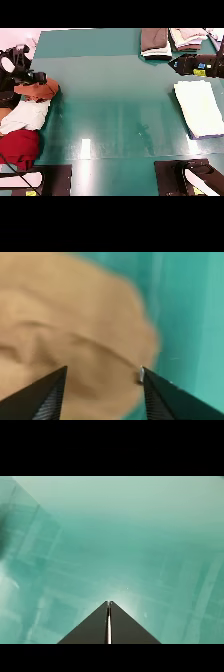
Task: Fold the shirts.
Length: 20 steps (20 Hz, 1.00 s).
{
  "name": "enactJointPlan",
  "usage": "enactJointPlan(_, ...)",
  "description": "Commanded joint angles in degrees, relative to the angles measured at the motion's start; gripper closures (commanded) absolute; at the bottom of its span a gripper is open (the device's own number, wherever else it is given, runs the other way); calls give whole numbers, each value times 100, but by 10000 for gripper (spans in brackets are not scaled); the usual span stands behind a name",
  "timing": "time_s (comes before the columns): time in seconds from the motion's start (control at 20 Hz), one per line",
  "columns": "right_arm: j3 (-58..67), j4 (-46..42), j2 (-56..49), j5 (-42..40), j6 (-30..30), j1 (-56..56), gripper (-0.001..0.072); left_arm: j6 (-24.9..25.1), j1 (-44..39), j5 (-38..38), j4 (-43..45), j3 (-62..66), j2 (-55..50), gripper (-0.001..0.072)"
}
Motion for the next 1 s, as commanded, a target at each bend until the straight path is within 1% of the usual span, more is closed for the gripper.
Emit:
enactJointPlan(0.0,2,0,-2,7,2,2,692,-35,177,157,59,-118,-483,160)
enactJointPlan(0.05,4,0,-2,2,2,2,693,-37,177,160,59,-116,-494,162)
enactJointPlan(0.1,4,0,-2,-2,2,2,693,-59,177,122,59,-94,-476,279)
enactJointPlan(0.15,4,0,-2,-20,0,2,692,-52,177,-39,59,-9,-461,680)
enactJointPlan(0.25,9,0,0,-127,0,2,692,-31,177,-323,61,323,-337,686)
enactJointPlan(0.3,50,0,0,-157,0,2,692,-31,177,-345,59,538,-177,686)
enactJointPlan(0.45,485,-63,-4,-177,-11,0,692,0,-59,-210,103,1405,811,688)
enactJointPlan(0.5,682,-63,-4,-205,-81,0,693,144,-234,-227,105,1707,1143,688)
enactJointPlan(0.6,1088,-59,-4,-352,-144,-52,692,369,-787,-385,116,2271,1727,689)
enactJointPlan(0.75,1600,-63,-4,-551,-146,-52,693,643,-2035,-662,136,2782,2168,689)
enactJointPlan(0.85,1849,-61,-2,-553,-146,-50,693,704,-2924,-942,146,2798,2144,688)
enactJointPlan(0.95,2052,-63,-2,-485,-151,-52,693,699,-3762,-1349,142,2787,1788,689)
